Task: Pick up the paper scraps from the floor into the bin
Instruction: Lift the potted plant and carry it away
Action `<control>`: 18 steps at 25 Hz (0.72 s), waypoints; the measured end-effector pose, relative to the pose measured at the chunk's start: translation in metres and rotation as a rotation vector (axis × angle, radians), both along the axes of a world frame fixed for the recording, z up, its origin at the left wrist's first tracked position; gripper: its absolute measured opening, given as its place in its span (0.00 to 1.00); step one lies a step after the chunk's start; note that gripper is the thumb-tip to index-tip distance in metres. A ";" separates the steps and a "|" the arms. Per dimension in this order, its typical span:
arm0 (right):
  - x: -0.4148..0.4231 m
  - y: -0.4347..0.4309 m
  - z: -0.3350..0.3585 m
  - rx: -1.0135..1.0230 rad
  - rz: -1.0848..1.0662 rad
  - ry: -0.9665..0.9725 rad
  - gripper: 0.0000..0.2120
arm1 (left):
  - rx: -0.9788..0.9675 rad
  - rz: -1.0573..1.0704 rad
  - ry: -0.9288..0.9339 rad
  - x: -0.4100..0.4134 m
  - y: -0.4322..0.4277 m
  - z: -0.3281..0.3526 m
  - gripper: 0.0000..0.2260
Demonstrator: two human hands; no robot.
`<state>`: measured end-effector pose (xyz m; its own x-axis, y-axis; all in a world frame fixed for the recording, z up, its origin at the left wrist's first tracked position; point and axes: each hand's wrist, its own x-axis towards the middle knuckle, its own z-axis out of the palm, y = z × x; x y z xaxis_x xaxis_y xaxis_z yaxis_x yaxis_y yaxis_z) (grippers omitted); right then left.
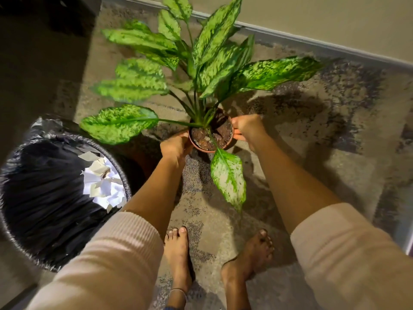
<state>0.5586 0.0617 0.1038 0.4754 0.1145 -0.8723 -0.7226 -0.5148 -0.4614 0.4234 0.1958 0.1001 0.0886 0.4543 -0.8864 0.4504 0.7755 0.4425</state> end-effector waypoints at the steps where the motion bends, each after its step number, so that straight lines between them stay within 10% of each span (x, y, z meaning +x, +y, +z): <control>1: -0.006 -0.007 0.004 -0.028 -0.013 0.009 0.14 | 0.008 -0.058 0.002 -0.002 -0.003 0.005 0.12; 18: -0.024 -0.213 0.076 0.078 -0.349 0.010 0.02 | -0.125 -0.444 -0.057 0.045 -0.140 0.099 0.13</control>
